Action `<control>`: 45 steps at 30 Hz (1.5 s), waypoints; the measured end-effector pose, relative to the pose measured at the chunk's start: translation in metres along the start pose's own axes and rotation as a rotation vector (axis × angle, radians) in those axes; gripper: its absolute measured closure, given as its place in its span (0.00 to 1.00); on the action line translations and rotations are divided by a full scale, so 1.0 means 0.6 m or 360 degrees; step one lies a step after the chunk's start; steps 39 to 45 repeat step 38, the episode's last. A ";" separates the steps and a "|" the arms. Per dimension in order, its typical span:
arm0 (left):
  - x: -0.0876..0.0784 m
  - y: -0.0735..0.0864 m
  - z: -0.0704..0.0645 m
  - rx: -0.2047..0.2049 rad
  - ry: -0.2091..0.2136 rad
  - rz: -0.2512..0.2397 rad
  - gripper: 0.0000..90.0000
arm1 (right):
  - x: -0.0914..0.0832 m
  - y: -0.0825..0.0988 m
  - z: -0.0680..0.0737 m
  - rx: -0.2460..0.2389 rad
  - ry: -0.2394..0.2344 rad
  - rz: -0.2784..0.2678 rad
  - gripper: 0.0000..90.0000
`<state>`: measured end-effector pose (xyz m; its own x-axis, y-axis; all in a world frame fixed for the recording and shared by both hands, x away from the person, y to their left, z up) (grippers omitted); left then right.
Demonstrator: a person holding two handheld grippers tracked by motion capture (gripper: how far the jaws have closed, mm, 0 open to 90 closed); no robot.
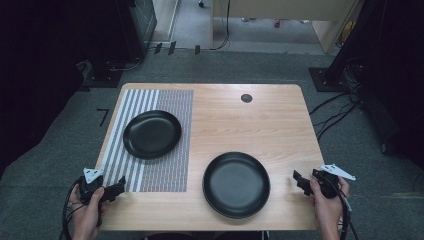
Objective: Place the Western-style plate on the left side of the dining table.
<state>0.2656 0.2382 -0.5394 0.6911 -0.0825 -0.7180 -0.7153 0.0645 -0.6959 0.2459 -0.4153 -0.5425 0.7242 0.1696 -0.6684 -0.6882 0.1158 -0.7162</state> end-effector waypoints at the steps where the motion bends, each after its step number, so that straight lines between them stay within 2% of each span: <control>1: 0.001 0.001 -0.001 0.0006 0.0001 0.0006 0.13 | -0.001 0.002 -0.003 -0.0003 0.0006 0.0000 0.22; 4: 0.004 0.005 -0.002 0.0033 -0.0001 0.0016 0.12 | -0.007 0.014 -0.010 -0.0026 0.0038 0.0023 0.21; 10: 0.005 0.009 -0.003 0.0036 0.0005 -0.0021 0.11 | -0.014 0.026 -0.014 -0.0081 0.0098 0.0019 0.21; 14: 0.005 0.010 -0.002 0.0044 0.0015 -0.0022 0.11 | -0.016 0.035 -0.006 -0.0201 0.0184 0.0039 0.20; 45: 0.005 0.008 -0.002 0.0045 0.0018 -0.0015 0.10 | -0.017 0.037 -0.005 -0.0202 0.0181 0.0041 0.19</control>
Point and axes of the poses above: each handheld gripper's, and its own axes: x roughly forward along the jaws, y roughly out of its underside, z roughly to its left, the point moved 4 cm from there along x, roughly forward along the jaws, and after that the axes turned 2 degrees about z, right-handed, at the moved point
